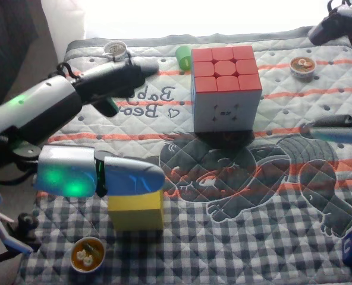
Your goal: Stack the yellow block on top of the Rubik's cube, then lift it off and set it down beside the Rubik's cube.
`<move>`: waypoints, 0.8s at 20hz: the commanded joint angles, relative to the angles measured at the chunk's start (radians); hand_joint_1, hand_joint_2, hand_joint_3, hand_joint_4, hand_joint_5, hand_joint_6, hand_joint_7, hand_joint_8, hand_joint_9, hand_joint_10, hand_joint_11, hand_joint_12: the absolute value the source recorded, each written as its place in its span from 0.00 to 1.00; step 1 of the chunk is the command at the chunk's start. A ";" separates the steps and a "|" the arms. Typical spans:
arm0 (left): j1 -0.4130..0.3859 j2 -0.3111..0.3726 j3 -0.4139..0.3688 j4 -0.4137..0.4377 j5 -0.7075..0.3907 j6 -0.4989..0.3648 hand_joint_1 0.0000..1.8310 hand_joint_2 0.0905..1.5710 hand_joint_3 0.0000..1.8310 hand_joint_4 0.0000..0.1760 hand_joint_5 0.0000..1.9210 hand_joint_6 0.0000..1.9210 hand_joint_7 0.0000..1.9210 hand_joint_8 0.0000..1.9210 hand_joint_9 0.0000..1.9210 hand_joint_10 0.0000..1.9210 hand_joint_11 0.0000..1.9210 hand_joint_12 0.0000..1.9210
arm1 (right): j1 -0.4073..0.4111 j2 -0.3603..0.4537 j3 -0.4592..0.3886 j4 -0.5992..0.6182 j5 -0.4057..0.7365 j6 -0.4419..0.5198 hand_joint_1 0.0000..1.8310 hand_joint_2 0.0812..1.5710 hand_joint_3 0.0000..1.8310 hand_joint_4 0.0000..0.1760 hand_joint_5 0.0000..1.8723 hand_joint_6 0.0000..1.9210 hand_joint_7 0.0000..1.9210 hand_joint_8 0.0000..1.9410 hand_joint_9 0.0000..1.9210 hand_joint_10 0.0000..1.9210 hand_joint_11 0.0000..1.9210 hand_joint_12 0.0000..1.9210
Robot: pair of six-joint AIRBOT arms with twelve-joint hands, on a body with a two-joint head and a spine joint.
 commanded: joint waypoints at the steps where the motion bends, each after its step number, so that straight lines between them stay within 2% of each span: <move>1: -0.015 0.001 0.002 0.019 0.125 -0.006 0.32 0.46 0.02 0.61 0.09 0.01 0.11 0.01 0.01 0.32 0.00 0.70 | 0.016 0.001 0.004 -0.005 0.124 0.001 0.55 0.45 0.14 0.00 0.26 0.48 0.30 0.38 0.21 0.53 0.04 0.85; 2: -0.015 0.001 0.003 0.018 0.125 -0.006 0.32 0.47 0.02 0.60 0.10 0.01 0.11 0.00 0.00 0.29 0.00 0.68 | 0.016 0.001 0.004 -0.005 0.124 0.001 0.56 0.45 0.12 0.00 0.26 0.47 0.30 0.37 0.22 0.53 0.04 0.84; 3: -0.015 0.001 0.003 0.019 0.119 -0.006 0.32 0.47 0.01 0.47 0.11 0.00 0.11 0.00 0.02 0.26 0.00 0.68 | 0.016 0.001 0.005 -0.005 0.124 0.001 0.55 0.46 0.11 0.00 0.26 0.46 0.31 0.37 0.21 0.54 0.03 0.85; 4: -0.017 0.000 0.003 0.026 0.089 -0.006 0.32 0.47 0.01 0.38 0.12 0.01 0.12 0.00 0.03 0.25 0.00 0.69 | 0.016 0.000 0.005 -0.005 0.124 0.001 0.55 0.47 0.10 0.00 0.25 0.46 0.30 0.38 0.21 0.55 0.03 0.85; 5: -0.019 -0.003 0.003 0.033 0.061 -0.006 0.36 0.46 0.00 0.43 0.13 0.01 0.13 0.01 0.04 0.27 0.00 0.72 | 0.016 -0.001 0.005 -0.005 0.124 0.001 0.55 0.48 0.09 0.00 0.24 0.49 0.29 0.38 0.20 0.56 0.02 0.85; 6: -0.022 -0.007 0.003 0.042 0.032 -0.006 0.36 0.46 0.00 0.75 0.11 0.00 0.12 0.00 0.02 0.30 0.00 0.74 | 0.016 -0.001 0.005 -0.005 0.122 0.001 0.53 0.49 0.08 0.00 0.23 0.49 0.29 0.38 0.20 0.56 0.02 0.86; 7: -0.026 -0.015 0.004 0.054 -0.012 -0.006 0.36 0.47 0.00 0.95 0.12 0.00 0.11 0.00 0.02 0.30 0.00 0.77 | 0.016 -0.001 0.005 -0.005 0.121 0.001 0.54 0.48 0.08 0.00 0.23 0.49 0.29 0.38 0.21 0.55 0.03 0.84; 10: -0.031 -0.035 0.019 0.069 -0.137 -0.006 0.38 0.47 0.00 1.00 0.13 0.00 0.10 0.00 0.00 0.25 0.00 0.70 | 0.016 -0.001 0.006 -0.005 0.117 0.001 0.57 0.48 0.07 0.00 0.23 0.49 0.31 0.36 0.23 0.54 0.05 0.82; 11: -0.031 -0.037 0.020 0.069 -0.153 -0.006 0.38 0.46 0.00 0.86 0.14 0.00 0.12 0.01 0.02 0.23 0.00 0.67 | 0.016 -0.001 0.006 -0.005 0.117 0.001 0.56 0.48 0.07 0.00 0.23 0.49 0.31 0.36 0.23 0.54 0.06 0.83; 13: -0.031 -0.041 0.029 0.069 -0.214 -0.006 0.34 0.47 0.00 0.78 0.12 0.00 0.10 0.00 0.02 0.16 0.00 0.60 | 0.016 -0.001 0.006 -0.006 0.116 0.001 0.56 0.48 0.06 0.00 0.25 0.45 0.31 0.33 0.23 0.51 0.08 0.82; 14: -0.031 -0.043 0.033 0.069 -0.236 -0.002 0.32 0.48 0.00 0.84 0.12 0.00 0.09 0.00 0.03 0.14 0.00 0.57 | 0.016 -0.001 0.006 -0.006 0.116 0.001 0.56 0.48 0.06 0.00 0.26 0.44 0.32 0.32 0.24 0.50 0.09 0.81; 15: -0.031 -0.045 0.035 0.048 -0.256 0.040 0.32 0.49 0.00 0.89 0.12 0.00 0.08 0.00 0.03 0.11 0.00 0.53 | 0.016 -0.001 0.007 -0.007 0.116 0.001 0.55 0.49 0.05 0.00 0.26 0.43 0.32 0.33 0.24 0.51 0.09 0.81; 16: -0.031 -0.048 0.032 0.012 -0.271 0.101 0.32 0.49 0.00 0.92 0.12 0.00 0.08 0.00 0.04 0.10 0.00 0.54 | 0.016 -0.001 0.007 -0.008 0.116 0.001 0.54 0.50 0.05 0.00 0.26 0.43 0.31 0.32 0.22 0.51 0.06 0.82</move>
